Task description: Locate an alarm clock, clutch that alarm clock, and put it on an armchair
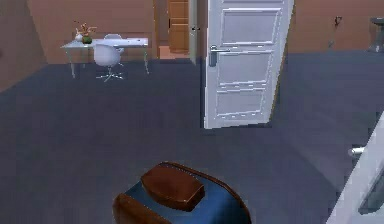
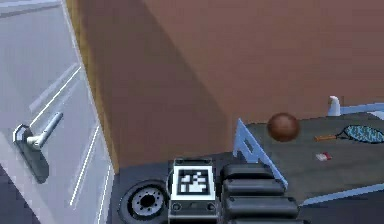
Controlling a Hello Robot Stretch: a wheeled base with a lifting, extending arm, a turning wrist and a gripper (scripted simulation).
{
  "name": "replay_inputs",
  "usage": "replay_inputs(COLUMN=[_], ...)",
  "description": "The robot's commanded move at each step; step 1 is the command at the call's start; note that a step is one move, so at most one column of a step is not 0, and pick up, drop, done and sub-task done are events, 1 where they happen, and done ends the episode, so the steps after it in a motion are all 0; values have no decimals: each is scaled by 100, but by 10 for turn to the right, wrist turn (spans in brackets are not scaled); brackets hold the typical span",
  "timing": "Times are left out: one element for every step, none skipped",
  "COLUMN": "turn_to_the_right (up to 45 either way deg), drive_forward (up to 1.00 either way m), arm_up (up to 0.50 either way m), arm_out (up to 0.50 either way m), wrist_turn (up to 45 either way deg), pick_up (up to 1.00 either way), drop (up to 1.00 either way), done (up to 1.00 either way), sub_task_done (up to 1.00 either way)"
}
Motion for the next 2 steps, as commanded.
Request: replay_inputs(turn_to_the_right=[0,-60], drive_forward=[10,0], arm_up=[0,0], arm_out=[0,0], wrist_turn=[0,0], pick_up=[0,0], drop=[0,0], done=[0,0], sub_task_done=[0,0])
